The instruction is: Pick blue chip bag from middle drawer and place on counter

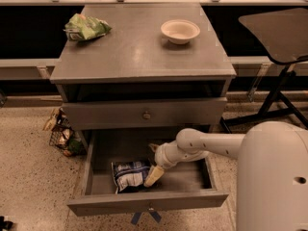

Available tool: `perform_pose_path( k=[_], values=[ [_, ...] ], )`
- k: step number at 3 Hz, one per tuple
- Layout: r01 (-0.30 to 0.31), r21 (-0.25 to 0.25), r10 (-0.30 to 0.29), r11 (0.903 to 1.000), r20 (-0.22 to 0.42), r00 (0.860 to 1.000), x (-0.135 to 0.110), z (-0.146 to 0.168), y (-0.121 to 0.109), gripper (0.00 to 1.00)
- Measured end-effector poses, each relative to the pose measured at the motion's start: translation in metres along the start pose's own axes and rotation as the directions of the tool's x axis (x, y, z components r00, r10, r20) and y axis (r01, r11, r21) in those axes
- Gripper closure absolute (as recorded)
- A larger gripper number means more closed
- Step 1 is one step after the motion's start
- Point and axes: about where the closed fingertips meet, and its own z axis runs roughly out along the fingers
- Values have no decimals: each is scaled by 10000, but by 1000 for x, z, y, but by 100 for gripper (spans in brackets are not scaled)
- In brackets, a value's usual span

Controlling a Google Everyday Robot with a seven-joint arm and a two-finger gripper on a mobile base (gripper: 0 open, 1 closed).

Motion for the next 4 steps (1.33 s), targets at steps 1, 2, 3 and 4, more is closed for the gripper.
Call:
perform_pose_path(
  k=[1, 2, 3, 4],
  values=[
    [215, -117, -217, 9997, -143, 9997, -3, 16, 1, 0],
    [378, -296, -388, 9988, -353, 9986, 1, 33, 1, 0],
    [406, -382, -425, 9984, -499, 9979, 8, 44, 2, 25],
    [392, -389, -415, 9985, -601, 9973, 11, 45, 3, 48]
  ],
)
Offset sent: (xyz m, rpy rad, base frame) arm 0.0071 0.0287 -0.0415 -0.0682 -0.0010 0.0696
